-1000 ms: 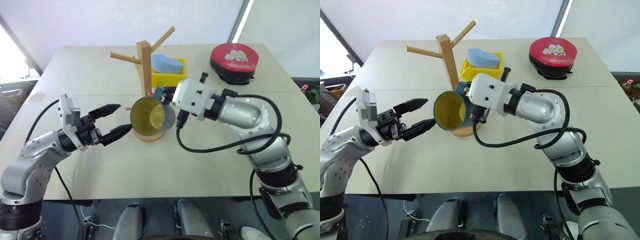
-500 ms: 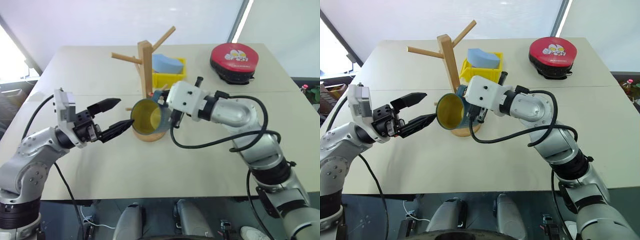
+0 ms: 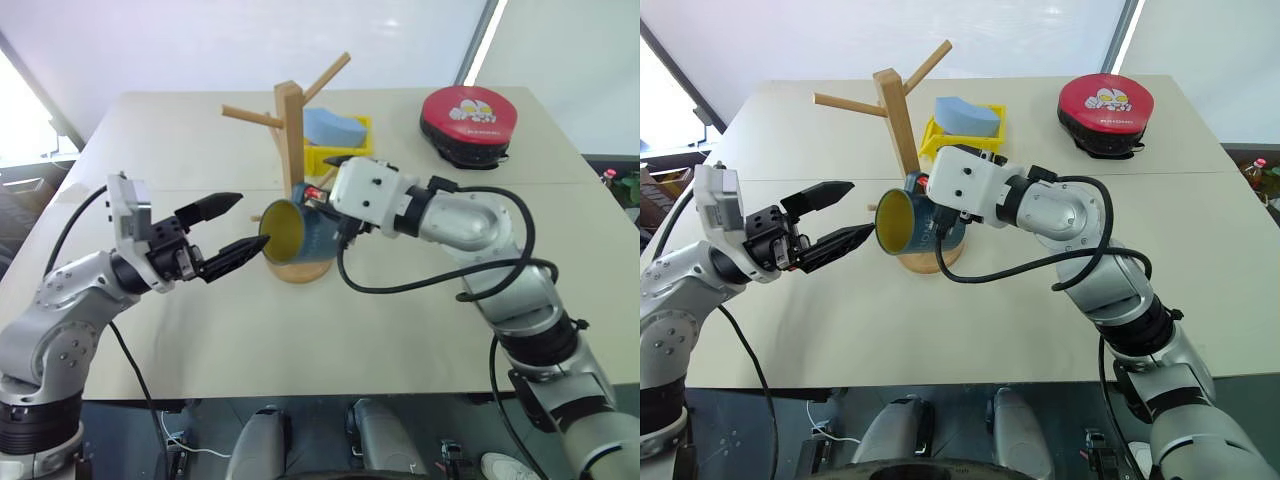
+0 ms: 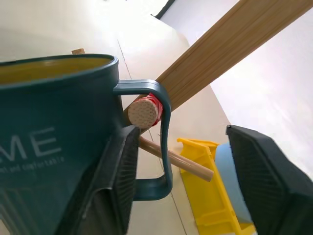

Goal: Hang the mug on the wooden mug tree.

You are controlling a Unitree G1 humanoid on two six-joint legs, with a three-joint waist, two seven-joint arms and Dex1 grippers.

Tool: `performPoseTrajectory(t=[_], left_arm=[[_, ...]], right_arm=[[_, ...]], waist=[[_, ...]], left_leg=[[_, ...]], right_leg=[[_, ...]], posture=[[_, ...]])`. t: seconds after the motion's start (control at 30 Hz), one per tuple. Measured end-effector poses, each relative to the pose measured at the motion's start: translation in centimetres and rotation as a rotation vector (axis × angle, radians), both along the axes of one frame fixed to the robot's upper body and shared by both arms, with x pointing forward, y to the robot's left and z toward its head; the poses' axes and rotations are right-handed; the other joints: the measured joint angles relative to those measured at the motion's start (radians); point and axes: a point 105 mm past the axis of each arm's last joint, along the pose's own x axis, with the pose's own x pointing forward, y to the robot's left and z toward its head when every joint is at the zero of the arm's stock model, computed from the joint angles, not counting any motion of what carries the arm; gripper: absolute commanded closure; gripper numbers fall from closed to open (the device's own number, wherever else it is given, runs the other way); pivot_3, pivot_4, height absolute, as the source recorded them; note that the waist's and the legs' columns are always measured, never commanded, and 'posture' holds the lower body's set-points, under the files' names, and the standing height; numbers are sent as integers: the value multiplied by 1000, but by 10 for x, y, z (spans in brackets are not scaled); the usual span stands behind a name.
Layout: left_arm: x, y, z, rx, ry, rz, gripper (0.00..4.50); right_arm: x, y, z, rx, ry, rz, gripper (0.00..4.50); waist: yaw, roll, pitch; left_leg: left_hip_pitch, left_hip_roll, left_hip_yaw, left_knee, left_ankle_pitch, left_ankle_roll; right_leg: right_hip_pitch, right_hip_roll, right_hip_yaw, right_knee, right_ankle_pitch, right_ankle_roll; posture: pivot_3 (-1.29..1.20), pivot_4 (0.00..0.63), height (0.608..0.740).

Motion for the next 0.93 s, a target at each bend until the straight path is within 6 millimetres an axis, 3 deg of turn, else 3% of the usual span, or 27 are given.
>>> performPoseTrajectory(t=[0.23, 0.43, 0.67, 0.77, 0.93], left_arm=[[5, 5, -2, -12, 18, 26, 0], [21, 32, -16, -45, 86, 190, 0], [34, 88, -77, -31, 235, 537, 0], [32, 104, -102, -36, 277, 646, 0], [28, 119, -125, -17, 296, 751, 0]], right_arm=[[-17, -27, 13, 78, 22, 61, 1550], [-21, -72, -5, 355, 196, 22, 1550], [-5, -138, -76, 605, 363, -247, 1550], [-4, -149, -95, 623, 366, -299, 1550], [-2, -152, -104, 643, 350, -316, 1550]], waist=[[2, 0, 0], [1, -1, 0], [1, -1, 0], [1, -1, 0], [2, -1, -1]], left_leg=[[-1, 0, -1, 0, 0, 0], [0, 0, -1, 0, 0, 0], [1, 0, 0, 0, 0, 0], [1, 0, 0, 0, 0, 0], [2, 0, 0, 0, 0, 0]], right_leg=[[0, 0, -1, -1, 0, 0], [1, 0, 0, 0, 0, 0], [1, 0, 0, 1, 0, 0], [1, 0, 0, 1, 0, 0], [1, 0, 1, 2, 0, 0]], posture=[[0, 150, 740], [0, 150, 740], [0, 150, 740], [0, 150, 740], [0, 150, 740]])
